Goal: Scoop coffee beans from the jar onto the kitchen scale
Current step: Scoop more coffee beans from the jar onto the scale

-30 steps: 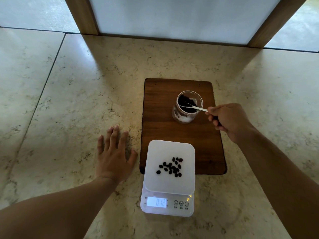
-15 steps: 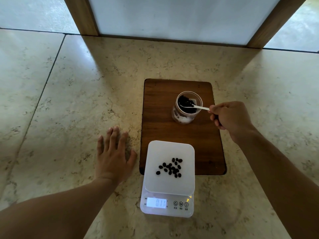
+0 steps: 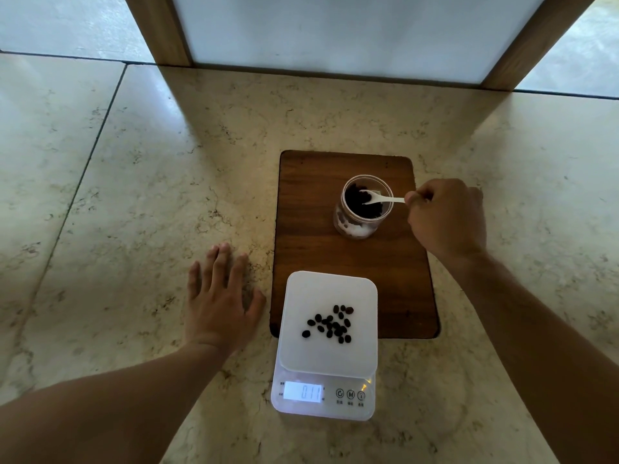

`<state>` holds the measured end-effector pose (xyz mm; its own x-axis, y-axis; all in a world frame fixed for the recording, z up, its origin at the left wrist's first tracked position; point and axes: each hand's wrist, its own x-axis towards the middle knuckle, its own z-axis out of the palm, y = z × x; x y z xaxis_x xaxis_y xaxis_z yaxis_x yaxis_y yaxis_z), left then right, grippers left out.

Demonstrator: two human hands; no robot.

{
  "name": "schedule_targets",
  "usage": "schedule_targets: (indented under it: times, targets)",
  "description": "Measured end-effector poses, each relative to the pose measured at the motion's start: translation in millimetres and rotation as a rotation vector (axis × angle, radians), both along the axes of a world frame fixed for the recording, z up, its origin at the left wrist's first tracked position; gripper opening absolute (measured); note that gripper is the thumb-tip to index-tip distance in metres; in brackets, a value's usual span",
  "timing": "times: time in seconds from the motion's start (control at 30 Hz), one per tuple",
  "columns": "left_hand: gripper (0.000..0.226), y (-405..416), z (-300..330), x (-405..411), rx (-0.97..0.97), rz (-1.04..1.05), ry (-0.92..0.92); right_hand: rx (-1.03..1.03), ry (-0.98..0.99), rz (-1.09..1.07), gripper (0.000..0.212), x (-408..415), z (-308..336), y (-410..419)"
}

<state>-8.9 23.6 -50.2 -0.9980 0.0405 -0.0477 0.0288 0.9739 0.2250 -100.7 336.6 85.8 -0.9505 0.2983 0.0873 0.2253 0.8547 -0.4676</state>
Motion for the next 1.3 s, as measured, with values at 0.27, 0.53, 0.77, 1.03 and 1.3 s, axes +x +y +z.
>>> schedule_targets:
  times: [0.27, 0.53, 0.77, 1.03, 1.3]
  targets:
    - [0.069, 0, 3, 1, 0.009, 0.002, -0.005, 0.057, 0.030, 0.063, 0.021, 6, 6, 2]
    - [0.069, 0, 1, 1, -0.010, 0.002, 0.000, 0.027, -0.081, 0.039, 0.020, -2, -7, -5]
    - [0.070, 1, 3, 0, 0.006, 0.001, -0.008, -0.267, -0.132, -0.080, 0.026, -6, -16, -4]
    - [0.069, 0, 2, 1, 0.001, 0.000, -0.001, -0.529, -0.203, -0.223, 0.020, -5, -16, 4]
    - [0.070, 0, 1, 0, -0.007, -0.001, -0.002, -0.651, -0.243, -0.208, 0.023, 6, -12, 6]
